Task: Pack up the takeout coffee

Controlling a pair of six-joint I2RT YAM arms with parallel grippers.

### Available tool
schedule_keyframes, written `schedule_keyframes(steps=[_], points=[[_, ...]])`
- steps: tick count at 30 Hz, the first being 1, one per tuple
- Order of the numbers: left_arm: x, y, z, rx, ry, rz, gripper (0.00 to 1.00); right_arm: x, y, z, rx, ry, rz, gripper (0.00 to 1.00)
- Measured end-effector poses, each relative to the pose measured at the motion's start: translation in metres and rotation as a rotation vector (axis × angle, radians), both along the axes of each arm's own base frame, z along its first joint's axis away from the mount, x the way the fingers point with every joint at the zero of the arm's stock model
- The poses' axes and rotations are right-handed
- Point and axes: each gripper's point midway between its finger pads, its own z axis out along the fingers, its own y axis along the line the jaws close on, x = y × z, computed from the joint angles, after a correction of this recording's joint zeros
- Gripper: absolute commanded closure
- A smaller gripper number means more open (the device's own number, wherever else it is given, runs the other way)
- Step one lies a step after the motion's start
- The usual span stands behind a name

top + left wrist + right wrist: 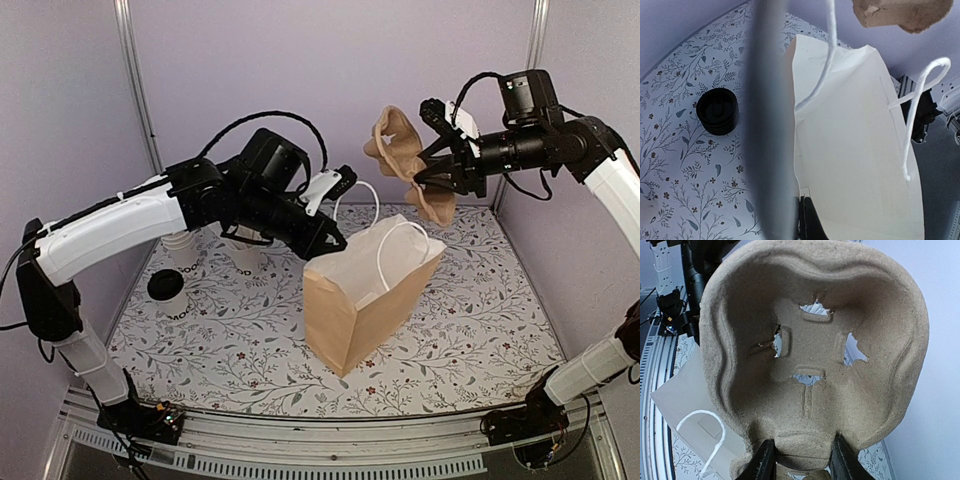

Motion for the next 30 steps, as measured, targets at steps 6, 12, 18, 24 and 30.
schedule_keyframes(steps=[6, 12, 18, 24, 30], points=[[-0.003, 0.001, -0.004, 0.001, 0.005, -0.019, 0.80, -0.023, 0.006, -0.003, -0.023, 0.002, 0.088, 0.65], [0.001, -0.002, -0.001, -0.026, 0.004, -0.006, 0.60, -0.027, 0.009, -0.017, -0.051, 0.011, 0.126, 0.65], [0.006, 0.004, -0.001, -0.038, -0.001, 0.041, 0.49, -0.028, 0.012, -0.032, -0.077, 0.034, 0.142, 0.65], [0.007, 0.024, 0.019, -0.090, -0.031, 0.126, 0.47, -0.019, 0.012, -0.026, -0.075, -0.015, 0.111, 0.66], [0.002, 0.049, 0.039, -0.179, -0.053, 0.209, 0.46, -0.008, 0.017, -0.031, -0.083, -0.025, 0.101, 0.66]])
